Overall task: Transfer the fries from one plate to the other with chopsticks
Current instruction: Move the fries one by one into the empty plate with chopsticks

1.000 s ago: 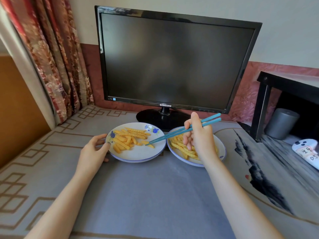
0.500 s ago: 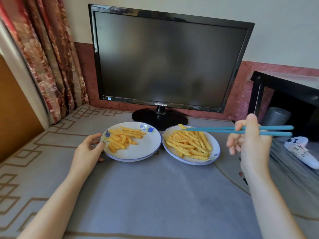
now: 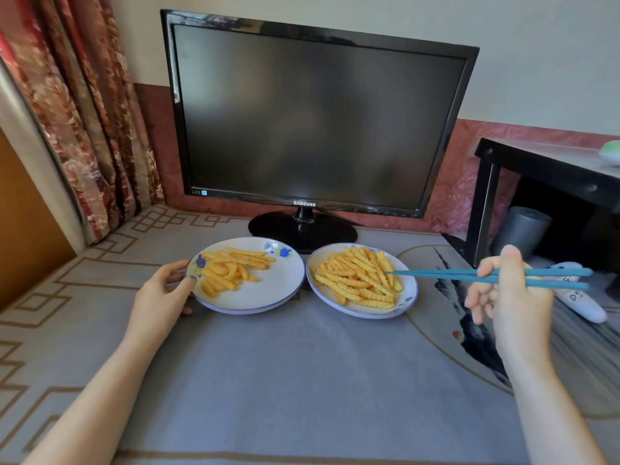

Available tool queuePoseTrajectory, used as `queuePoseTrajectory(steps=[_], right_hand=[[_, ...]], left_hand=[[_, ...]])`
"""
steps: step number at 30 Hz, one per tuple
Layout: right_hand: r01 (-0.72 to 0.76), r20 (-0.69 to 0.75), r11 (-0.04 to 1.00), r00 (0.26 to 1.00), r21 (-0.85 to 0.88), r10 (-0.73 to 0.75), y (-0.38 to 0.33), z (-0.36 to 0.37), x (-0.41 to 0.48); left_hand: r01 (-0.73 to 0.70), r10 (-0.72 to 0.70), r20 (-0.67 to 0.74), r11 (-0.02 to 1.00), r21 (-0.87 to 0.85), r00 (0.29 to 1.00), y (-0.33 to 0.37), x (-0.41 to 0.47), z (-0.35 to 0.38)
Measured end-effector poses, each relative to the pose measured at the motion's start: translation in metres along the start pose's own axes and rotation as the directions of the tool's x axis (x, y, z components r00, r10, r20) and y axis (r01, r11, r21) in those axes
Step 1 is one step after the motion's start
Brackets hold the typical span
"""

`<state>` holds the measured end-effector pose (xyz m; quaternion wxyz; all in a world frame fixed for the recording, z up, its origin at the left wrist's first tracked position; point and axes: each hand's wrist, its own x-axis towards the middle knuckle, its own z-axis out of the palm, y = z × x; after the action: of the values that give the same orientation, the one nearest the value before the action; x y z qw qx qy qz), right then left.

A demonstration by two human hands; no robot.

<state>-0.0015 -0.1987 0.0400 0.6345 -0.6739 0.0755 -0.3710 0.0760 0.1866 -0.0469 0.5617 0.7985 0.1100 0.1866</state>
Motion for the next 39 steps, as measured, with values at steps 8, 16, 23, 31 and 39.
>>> queuePoseTrajectory(steps=[8, 16, 23, 31, 39], right_hand=[[0.052, 0.013, 0.999, 0.999, -0.012, -0.051, -0.006, 0.001, -0.001], [0.006, 0.177, 0.992, 0.984, 0.128, -0.029, -0.014, 0.049, -0.010], [-0.073, 0.399, 0.986, 0.917, 0.152, 0.007, -0.010, 0.114, -0.020], [-0.089, 0.519, 0.991, 0.854, 0.100, 0.024, 0.010, 0.152, -0.037], [-0.128, 0.491, 0.983, 0.870, 0.133, 0.047, 0.028, 0.162, -0.045]], left_hand=[[-0.004, 0.004, -0.002, 1.000, 0.001, 1.000, 0.000, 0.000, 0.000], [-0.003, 0.003, -0.001, 1.000, -0.017, 1.000, 0.001, -0.001, 0.000], [0.002, -0.002, 0.001, 1.000, -0.021, 1.000, 0.001, 0.000, 0.001], [0.000, 0.000, -0.001, 1.000, -0.024, 1.000, 0.003, -0.002, 0.000], [-0.004, 0.004, -0.006, 1.000, -0.014, 1.000, 0.003, -0.002, 0.001]])
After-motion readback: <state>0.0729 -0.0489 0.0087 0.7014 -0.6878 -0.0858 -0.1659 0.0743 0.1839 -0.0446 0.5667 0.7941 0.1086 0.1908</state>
